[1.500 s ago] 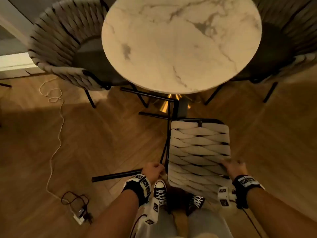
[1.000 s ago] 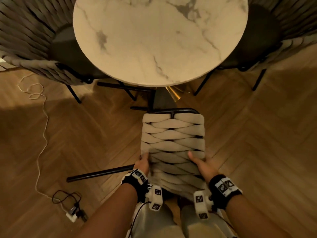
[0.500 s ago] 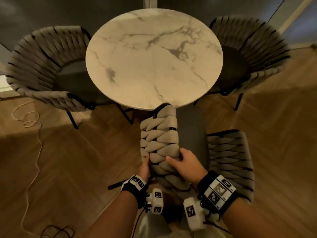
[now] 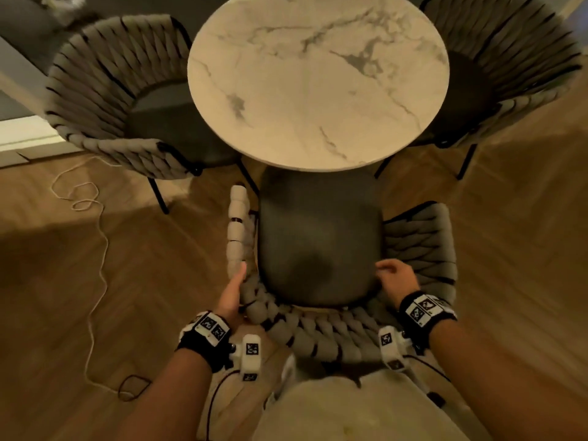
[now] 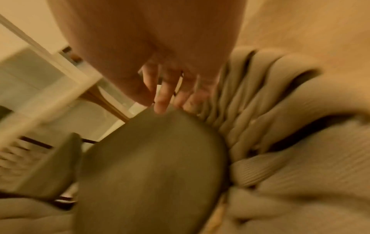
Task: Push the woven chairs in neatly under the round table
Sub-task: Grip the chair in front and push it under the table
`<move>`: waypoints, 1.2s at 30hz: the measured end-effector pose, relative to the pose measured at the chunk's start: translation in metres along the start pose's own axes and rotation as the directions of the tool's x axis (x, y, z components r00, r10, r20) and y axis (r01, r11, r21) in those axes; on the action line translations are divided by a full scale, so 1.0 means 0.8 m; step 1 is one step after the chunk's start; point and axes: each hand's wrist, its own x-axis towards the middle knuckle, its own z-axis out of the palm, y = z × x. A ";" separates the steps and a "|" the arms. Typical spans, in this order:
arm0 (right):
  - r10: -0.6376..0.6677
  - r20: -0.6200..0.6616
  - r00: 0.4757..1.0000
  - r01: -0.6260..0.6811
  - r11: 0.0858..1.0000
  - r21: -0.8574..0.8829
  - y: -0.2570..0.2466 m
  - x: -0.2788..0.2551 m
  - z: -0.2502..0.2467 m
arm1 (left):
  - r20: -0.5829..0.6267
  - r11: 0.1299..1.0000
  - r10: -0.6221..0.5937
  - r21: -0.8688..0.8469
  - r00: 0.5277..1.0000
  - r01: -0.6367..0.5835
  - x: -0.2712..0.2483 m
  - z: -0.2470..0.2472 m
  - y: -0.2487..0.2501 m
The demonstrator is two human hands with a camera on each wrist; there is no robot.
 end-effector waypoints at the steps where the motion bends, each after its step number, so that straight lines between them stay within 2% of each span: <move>1: 0.005 -0.070 0.998 -0.019 0.979 -0.205 0.022 -0.003 -0.009 | -0.045 0.999 -0.008 0.031 0.999 0.010 0.004 -0.017 -0.005; 2: 0.006 -0.147 0.989 -0.062 0.925 -0.374 0.042 -0.007 -0.019 | -0.098 0.999 0.005 0.051 0.995 0.000 0.010 -0.032 -0.010; 3: 0.033 -0.224 0.974 -0.133 0.882 -0.452 0.060 -0.012 -0.027 | -0.142 0.997 0.031 0.079 0.989 -0.020 0.016 -0.046 -0.016; 5: 0.191 -0.347 0.918 -0.316 0.881 -0.352 0.087 -0.021 -0.037 | -0.208 0.992 0.049 0.122 0.977 -0.024 0.034 -0.070 -0.030; 6: 0.316 -0.338 0.887 -0.404 0.884 -0.234 0.098 -0.022 -0.036 | -0.223 0.993 0.042 0.121 0.974 -0.015 0.039 -0.077 -0.036; 7: 0.432 -0.264 0.862 -0.468 0.878 -0.095 0.109 -0.017 -0.032 | -0.234 0.993 0.037 0.114 0.971 -0.011 0.047 -0.084 -0.042; 8: 0.515 -0.142 0.845 -0.516 0.856 0.036 0.117 -0.012 -0.028 | -0.241 0.994 0.036 0.106 0.970 -0.011 0.049 -0.087 -0.047; 9: 0.539 -0.023 0.842 -0.531 0.835 0.146 0.124 -0.007 -0.024 | -0.247 0.995 0.037 0.096 0.968 -0.013 0.051 -0.088 -0.053; 11: 0.516 0.037 0.856 -0.514 0.838 0.185 0.142 0.008 -0.020 | -0.257 0.996 0.037 0.089 0.966 -0.015 0.052 -0.084 -0.065; 13: 0.484 0.003 0.875 -0.476 0.860 0.183 0.167 0.028 -0.019 | -0.245 0.996 0.027 0.088 0.969 -0.005 0.050 -0.076 -0.077; 18: 0.493 -0.011 0.870 -0.472 0.838 0.275 0.122 0.004 -0.044 | -0.220 0.995 -0.014 0.089 0.975 0.034 0.050 -0.054 -0.085; 24: 0.534 -0.020 0.845 -0.510 0.818 0.268 0.119 0.029 -0.060 | -0.218 0.995 -0.025 0.092 0.976 0.046 0.060 -0.029 -0.053; 30: 0.519 -0.008 0.855 -0.492 0.816 0.305 0.097 0.045 -0.070 | -0.304 0.991 0.063 0.130 0.951 -0.024 0.066 0.005 0.003; 32: 0.498 0.022 0.867 -0.472 0.807 0.355 0.101 0.054 -0.075 | -0.322 0.998 0.028 0.069 0.946 -0.006 0.069 0.012 0.007; 36: 0.524 0.125 0.843 -0.509 0.698 0.505 0.177 0.082 -0.068 | -0.378 0.990 -0.141 -0.046 0.915 0.134 0.107 0.003 -0.045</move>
